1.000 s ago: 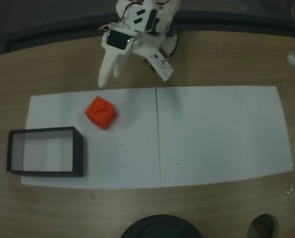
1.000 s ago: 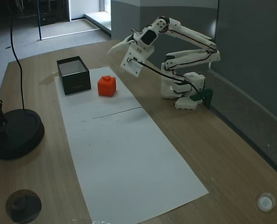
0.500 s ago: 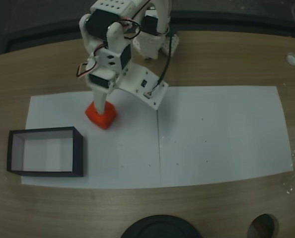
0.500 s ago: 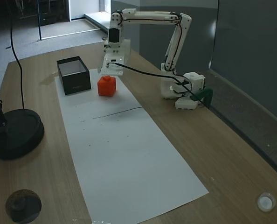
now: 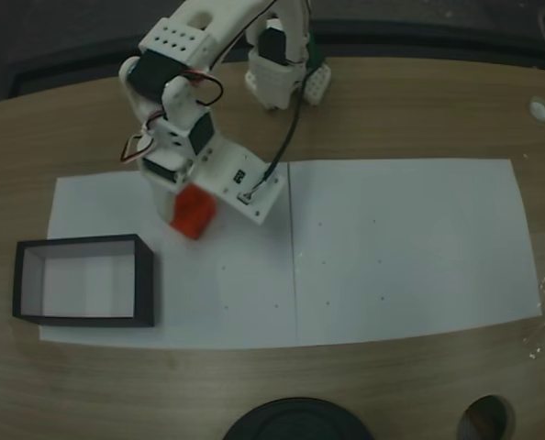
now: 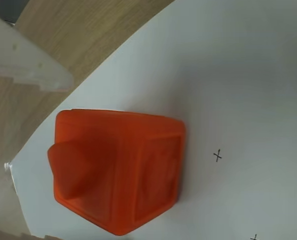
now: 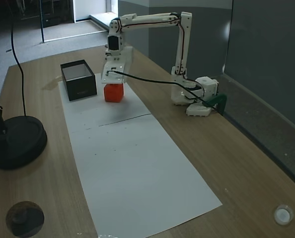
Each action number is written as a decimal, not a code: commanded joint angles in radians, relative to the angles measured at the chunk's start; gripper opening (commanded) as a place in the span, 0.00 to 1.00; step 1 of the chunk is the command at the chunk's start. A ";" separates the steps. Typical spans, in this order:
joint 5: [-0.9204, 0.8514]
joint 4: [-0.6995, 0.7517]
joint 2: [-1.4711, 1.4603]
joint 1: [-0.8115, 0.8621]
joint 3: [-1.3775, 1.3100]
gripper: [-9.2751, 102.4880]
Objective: Grab a orange square and put it in the box.
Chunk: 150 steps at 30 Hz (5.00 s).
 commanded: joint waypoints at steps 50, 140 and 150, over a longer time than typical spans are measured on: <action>-0.028 -0.310 -0.037 0.008 0.206 0.20; 0.041 0.301 0.359 -0.420 -0.851 0.09; 0.032 0.299 0.900 -0.729 -0.296 0.08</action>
